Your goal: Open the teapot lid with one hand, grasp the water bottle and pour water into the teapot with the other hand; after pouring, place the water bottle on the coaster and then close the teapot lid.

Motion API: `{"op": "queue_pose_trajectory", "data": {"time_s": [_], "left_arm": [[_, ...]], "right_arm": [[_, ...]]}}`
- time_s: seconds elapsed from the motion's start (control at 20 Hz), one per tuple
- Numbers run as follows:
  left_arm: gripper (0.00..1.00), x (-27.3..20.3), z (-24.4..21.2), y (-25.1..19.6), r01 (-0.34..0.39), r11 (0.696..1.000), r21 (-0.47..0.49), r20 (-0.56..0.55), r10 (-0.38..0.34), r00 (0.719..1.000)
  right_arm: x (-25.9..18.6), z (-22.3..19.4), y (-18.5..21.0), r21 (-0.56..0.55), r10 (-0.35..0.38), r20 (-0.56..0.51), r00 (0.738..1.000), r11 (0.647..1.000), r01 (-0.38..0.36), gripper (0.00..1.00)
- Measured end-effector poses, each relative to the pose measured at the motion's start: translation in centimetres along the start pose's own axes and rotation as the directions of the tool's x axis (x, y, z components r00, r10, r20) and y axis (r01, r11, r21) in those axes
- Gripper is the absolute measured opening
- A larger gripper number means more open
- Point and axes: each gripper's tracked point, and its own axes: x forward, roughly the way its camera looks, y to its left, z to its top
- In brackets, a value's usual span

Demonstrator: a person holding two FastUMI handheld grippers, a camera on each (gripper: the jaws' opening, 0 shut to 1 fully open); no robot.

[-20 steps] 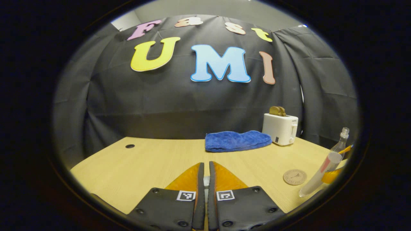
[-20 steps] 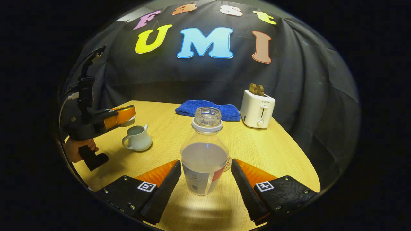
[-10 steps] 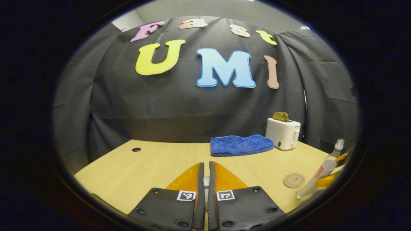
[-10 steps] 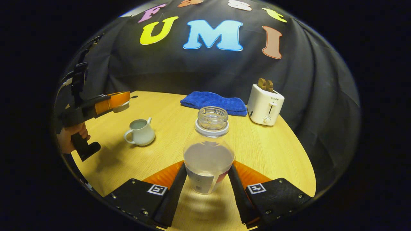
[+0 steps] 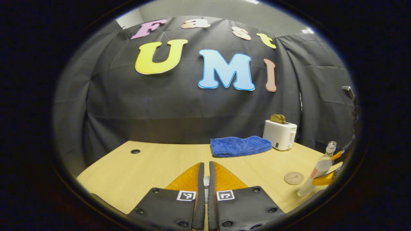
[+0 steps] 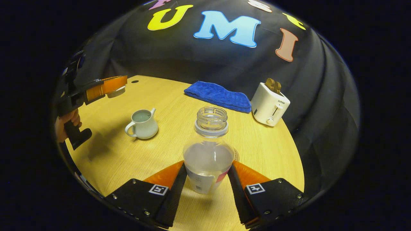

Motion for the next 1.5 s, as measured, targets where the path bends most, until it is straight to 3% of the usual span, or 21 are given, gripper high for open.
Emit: {"op": "queue_pose_trajectory", "data": {"time_s": [0.35,0.65,0.9,1.2,1.3,1.5], "left_arm": [[0.1,0.2,-0.9,3.0,0.016,1.0,-0.01,-0.018,-0.016,1.0],[0.1,0.7,-1.5,5.3,0.026,1.0,-0.013,-0.022,-0.026,0.999],[0.1,1.1,-2.0,6.5,0.037,0.999,-0.028,-0.023,-0.038,0.999],[0.1,0.9,-2.3,8.3,0.007,1.0,-0.029,-0.023,-0.007,1.0],[0.1,1.0,-2.2,8.6,0.004,0.999,-0.034,-0.023,-0.004,1.0],[0.1,1.1,-2.0,9.0,0.01,0.999,-0.03,-0.014,-0.011,1.0]], "right_arm": [[1.2,2.5,1.4,-0.238,-0.125,0.013,0.992,0.963,0.125,0.73],[2.5,4.9,2.4,-0.449,-0.175,0.038,0.984,0.876,0.174,0.73],[3.2,7.1,2.4,-0.598,-0.228,0.107,0.968,0.763,0.246,0.73],[5.0,8.4,3.2,-0.703,-0.234,0.185,0.955,0.647,0.295,0.69],[5.2,9.2,3.5,-0.742,-0.238,0.218,0.947,0.59,0.319,0.69],[5.7,10.5,4.7,-0.826,-0.22,0.279,0.935,0.441,0.35,0.69]]}}
